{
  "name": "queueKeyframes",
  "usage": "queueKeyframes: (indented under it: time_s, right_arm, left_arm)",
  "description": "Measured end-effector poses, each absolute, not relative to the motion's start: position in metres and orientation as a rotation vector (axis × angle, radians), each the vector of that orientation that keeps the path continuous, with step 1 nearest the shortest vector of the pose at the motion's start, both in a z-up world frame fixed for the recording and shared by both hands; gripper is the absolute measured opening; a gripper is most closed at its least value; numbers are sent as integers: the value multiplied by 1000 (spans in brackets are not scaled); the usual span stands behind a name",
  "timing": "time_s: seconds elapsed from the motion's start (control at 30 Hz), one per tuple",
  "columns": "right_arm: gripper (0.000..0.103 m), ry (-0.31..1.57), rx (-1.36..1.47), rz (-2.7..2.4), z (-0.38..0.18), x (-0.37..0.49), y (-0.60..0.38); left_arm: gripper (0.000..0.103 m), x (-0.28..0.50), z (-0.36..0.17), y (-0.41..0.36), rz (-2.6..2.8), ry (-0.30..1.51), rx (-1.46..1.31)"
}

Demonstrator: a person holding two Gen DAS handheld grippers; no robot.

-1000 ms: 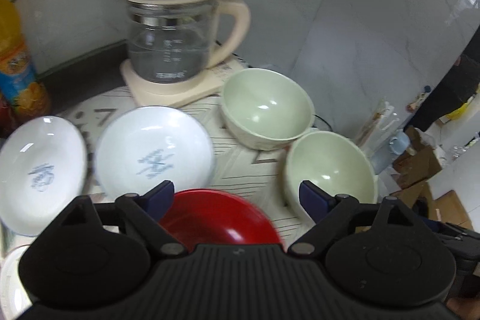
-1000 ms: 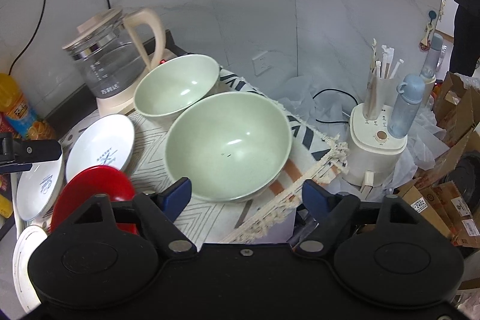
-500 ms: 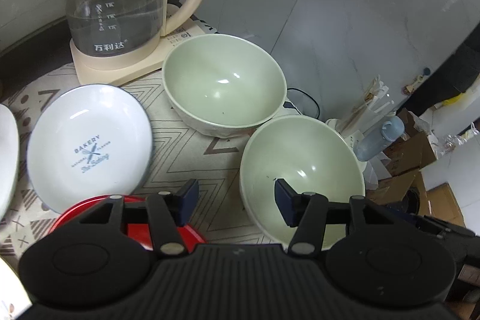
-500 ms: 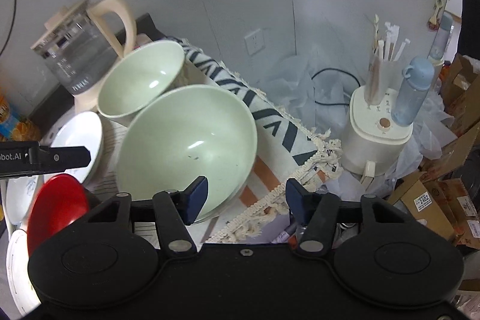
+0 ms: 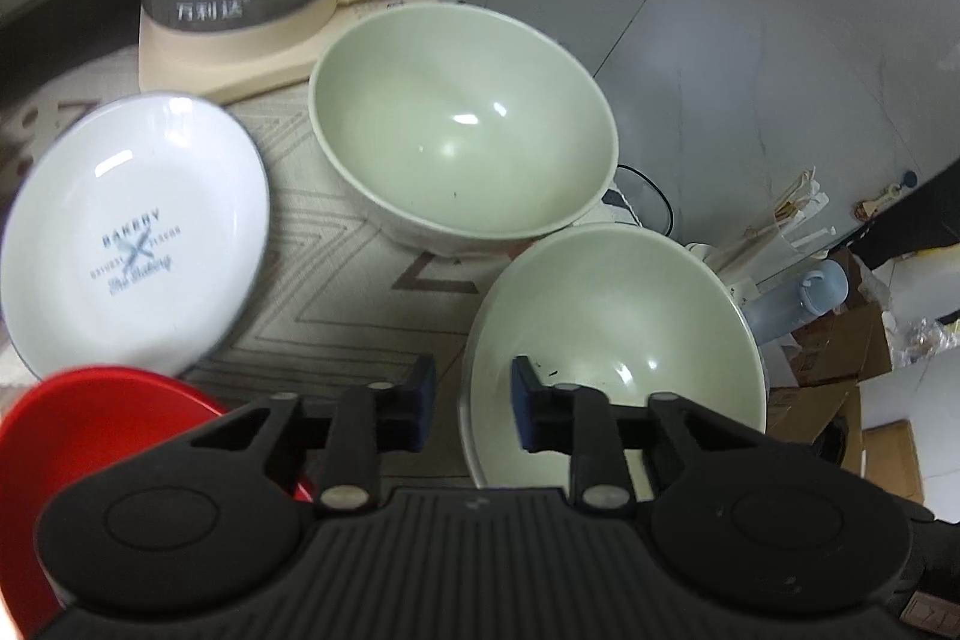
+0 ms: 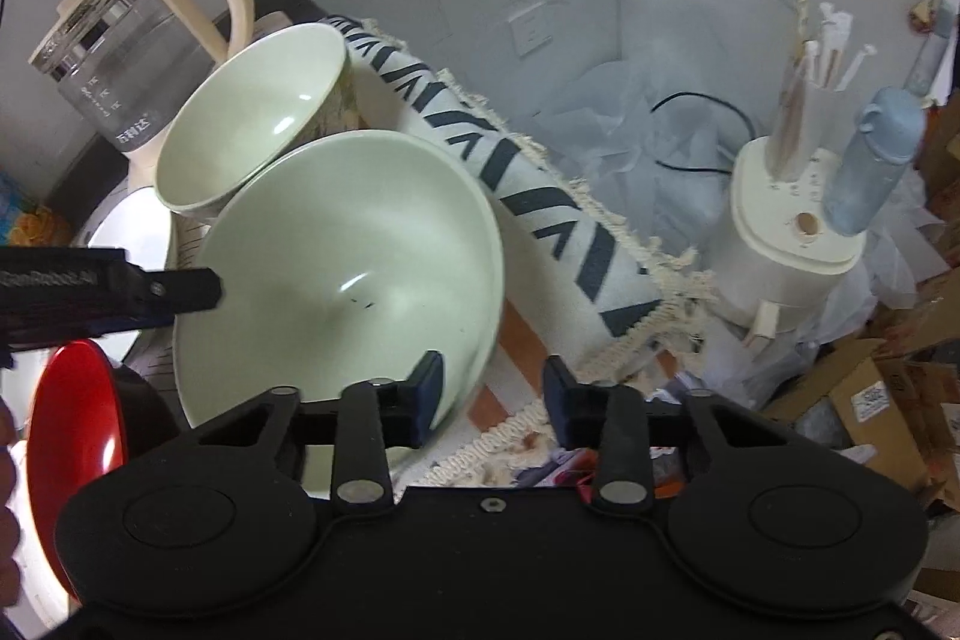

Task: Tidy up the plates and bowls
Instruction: 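Close both grippers on the large green bowl's rim and lift it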

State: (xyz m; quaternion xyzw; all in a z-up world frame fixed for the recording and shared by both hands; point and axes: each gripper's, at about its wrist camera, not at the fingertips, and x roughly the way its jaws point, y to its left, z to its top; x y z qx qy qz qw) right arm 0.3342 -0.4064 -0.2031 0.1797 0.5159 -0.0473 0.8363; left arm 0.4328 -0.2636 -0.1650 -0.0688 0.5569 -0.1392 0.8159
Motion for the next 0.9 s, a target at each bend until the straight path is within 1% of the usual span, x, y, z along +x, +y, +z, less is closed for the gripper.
queueKeyframes:
  time_s: [0.1, 0.27, 0.47, 0.9]
  right_arm:
    - [19, 1095, 369, -59, -206, 339, -405]
    - [18, 1086, 304, -42, -206, 342, -401]
    - [18, 1066, 307, -11, -201, 339, -403]
    - [19, 926, 257, 50, -148, 333, -382]
  left_arm:
    - [13, 432, -170, -265, -278, 1193, -175]
    - [12, 427, -170, -264, -253, 1174, -192]
    - [12, 417, -157, -257, -246, 1145, -219]
    - [13, 392, -107, -226, -204, 1025, -234]
